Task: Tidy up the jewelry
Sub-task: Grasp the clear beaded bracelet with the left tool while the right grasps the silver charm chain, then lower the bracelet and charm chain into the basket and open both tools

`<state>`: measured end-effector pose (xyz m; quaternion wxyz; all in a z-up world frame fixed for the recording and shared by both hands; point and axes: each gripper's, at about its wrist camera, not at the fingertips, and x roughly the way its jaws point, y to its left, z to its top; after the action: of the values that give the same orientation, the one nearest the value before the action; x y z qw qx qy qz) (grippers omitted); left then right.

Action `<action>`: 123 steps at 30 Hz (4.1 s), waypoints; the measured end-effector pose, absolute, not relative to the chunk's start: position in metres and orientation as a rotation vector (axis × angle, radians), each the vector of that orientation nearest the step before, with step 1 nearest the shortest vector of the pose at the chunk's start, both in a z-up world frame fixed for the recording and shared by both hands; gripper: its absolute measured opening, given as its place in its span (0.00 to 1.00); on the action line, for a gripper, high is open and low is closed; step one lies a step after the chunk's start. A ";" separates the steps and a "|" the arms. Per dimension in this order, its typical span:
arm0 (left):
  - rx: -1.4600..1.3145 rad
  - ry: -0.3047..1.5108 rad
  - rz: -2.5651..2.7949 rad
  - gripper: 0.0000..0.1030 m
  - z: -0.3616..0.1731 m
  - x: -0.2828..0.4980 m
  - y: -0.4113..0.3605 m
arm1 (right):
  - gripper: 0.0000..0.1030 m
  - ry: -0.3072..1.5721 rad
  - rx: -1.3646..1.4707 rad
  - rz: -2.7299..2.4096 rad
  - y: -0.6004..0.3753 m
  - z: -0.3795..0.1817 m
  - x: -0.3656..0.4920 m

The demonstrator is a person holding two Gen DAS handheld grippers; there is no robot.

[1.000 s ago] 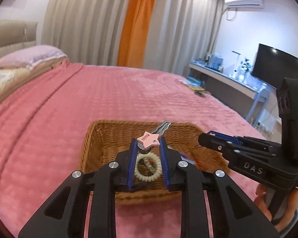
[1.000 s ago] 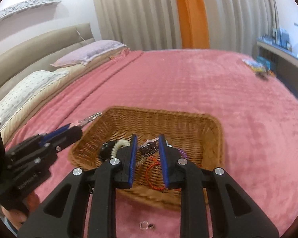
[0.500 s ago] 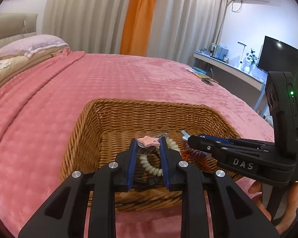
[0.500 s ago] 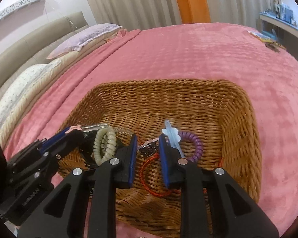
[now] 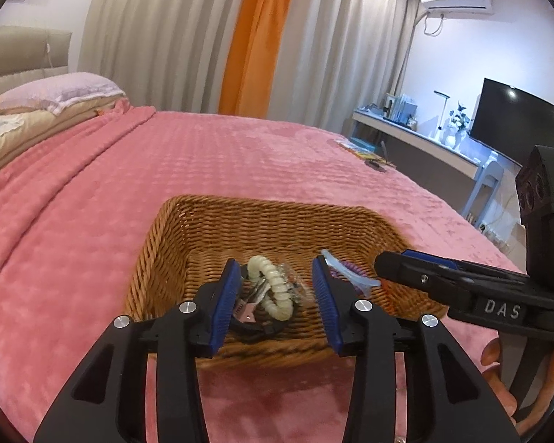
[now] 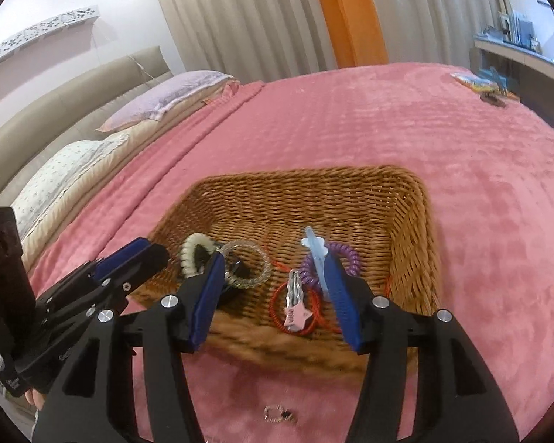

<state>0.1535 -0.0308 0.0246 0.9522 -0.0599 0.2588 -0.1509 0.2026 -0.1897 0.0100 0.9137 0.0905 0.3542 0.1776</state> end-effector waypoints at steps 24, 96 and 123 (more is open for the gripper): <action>-0.033 0.927 -0.565 0.45 -0.053 0.087 -0.056 | 0.37 0.884 0.051 0.277 -0.195 -0.040 0.076; -0.163 0.662 -0.441 0.06 0.008 0.032 -0.003 | 0.07 0.699 0.006 0.341 -0.181 0.033 0.028; -0.224 0.518 -0.351 0.06 0.050 0.220 -0.019 | 0.07 0.709 0.068 0.297 -0.172 0.029 0.244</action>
<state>0.2196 -0.0192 0.0504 0.9453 -0.1098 0.2543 -0.1723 0.2443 -0.1717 0.0292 0.9265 0.0331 0.3458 0.1449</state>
